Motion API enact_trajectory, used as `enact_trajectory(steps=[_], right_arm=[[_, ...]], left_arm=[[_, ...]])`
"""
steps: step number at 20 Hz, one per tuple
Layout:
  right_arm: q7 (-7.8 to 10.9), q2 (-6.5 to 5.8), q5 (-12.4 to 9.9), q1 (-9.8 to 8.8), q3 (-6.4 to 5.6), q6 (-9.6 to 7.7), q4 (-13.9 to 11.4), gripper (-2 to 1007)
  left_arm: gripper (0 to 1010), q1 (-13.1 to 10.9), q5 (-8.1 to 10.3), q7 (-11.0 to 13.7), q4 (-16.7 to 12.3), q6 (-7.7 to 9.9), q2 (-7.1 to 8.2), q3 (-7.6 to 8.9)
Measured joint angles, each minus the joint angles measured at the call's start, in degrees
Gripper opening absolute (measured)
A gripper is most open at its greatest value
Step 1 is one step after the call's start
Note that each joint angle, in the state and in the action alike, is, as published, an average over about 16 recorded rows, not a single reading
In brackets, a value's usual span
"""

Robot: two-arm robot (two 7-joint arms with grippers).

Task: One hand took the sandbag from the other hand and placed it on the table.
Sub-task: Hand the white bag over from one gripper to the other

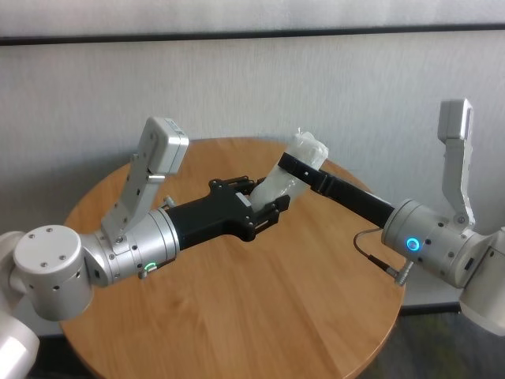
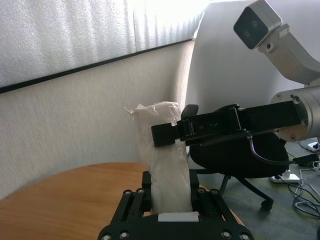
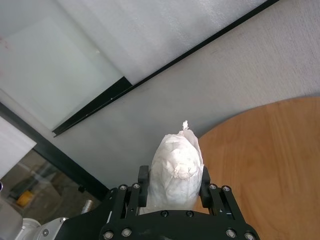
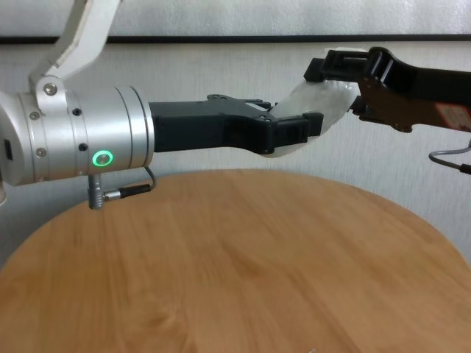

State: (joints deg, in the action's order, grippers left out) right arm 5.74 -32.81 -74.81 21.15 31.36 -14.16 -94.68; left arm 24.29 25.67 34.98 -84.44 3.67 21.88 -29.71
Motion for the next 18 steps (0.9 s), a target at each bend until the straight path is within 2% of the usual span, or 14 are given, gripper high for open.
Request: enact_trajectory(steps=[18], right_arm=[[0.0,0.0,0.0,-0.01,-0.01,0.0,0.0,565]], left_arm=[[442,0.0,0.0,0.0,0.0,0.0,0.0,0.0]])
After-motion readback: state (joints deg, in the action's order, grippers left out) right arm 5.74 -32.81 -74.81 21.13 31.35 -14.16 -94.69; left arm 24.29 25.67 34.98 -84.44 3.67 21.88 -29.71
